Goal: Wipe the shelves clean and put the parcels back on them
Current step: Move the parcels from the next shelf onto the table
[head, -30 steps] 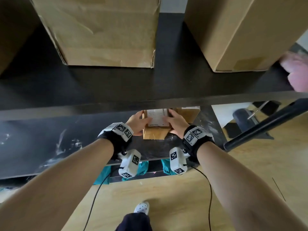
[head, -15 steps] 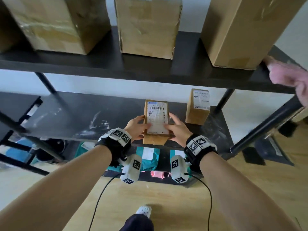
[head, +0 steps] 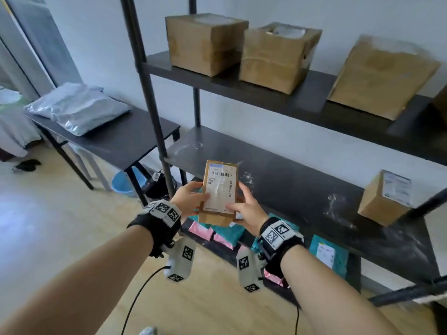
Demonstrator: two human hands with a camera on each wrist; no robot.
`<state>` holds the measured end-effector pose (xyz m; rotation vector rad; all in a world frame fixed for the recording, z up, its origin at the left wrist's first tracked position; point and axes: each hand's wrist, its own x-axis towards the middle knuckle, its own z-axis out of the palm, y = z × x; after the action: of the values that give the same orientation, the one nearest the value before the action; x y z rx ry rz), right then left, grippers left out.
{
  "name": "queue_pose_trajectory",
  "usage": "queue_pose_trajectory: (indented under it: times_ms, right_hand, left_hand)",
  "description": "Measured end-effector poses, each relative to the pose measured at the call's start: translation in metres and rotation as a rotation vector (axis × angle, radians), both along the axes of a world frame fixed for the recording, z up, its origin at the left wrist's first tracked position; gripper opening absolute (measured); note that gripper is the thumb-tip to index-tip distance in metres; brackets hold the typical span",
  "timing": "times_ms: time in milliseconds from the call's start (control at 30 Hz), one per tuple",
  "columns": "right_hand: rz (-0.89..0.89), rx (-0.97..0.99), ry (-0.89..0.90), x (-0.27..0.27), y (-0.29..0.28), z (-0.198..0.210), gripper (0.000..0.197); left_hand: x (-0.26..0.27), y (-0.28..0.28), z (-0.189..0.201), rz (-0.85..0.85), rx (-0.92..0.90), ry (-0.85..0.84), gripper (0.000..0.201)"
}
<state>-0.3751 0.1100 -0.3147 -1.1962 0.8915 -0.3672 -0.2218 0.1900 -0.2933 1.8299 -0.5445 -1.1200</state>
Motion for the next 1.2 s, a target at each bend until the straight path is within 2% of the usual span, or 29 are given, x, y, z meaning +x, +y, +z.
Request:
queue_pose_trajectory:
  times_ms: [200, 367, 567, 767, 1200]
  right_hand:
    - [0.104, 0.034, -0.022, 0.129, 0.049, -0.003, 0.076]
    - [0.148, 0.069, -0.013, 0.243, 0.085, -0.011, 0.075]
    - [0.164, 0.043, -0.020, 0.355, 0.100, -0.014, 0.077]
    - [0.170, 0.033, -0.021, 0.444, 0.071, -0.023, 0.076]
    - [0.162, 0.045, 0.061, 0.620, -0.038, -0.054, 0.080]
  left_hand:
    - [0.120, 0.068, -0.002, 0.089, 0.005, 0.063, 0.043]
    - [0.228, 0.113, -0.007, 0.148, -0.004, 0.077, 0.037]
    - [0.333, 0.135, -0.011, 0.190, 0.007, 0.097, 0.028]
    - [0.419, 0.110, -0.017, 0.191, 0.025, 0.110, 0.039]
    - [0.593, -0.011, -0.041, 0.151, 0.101, 0.020, 0.045]
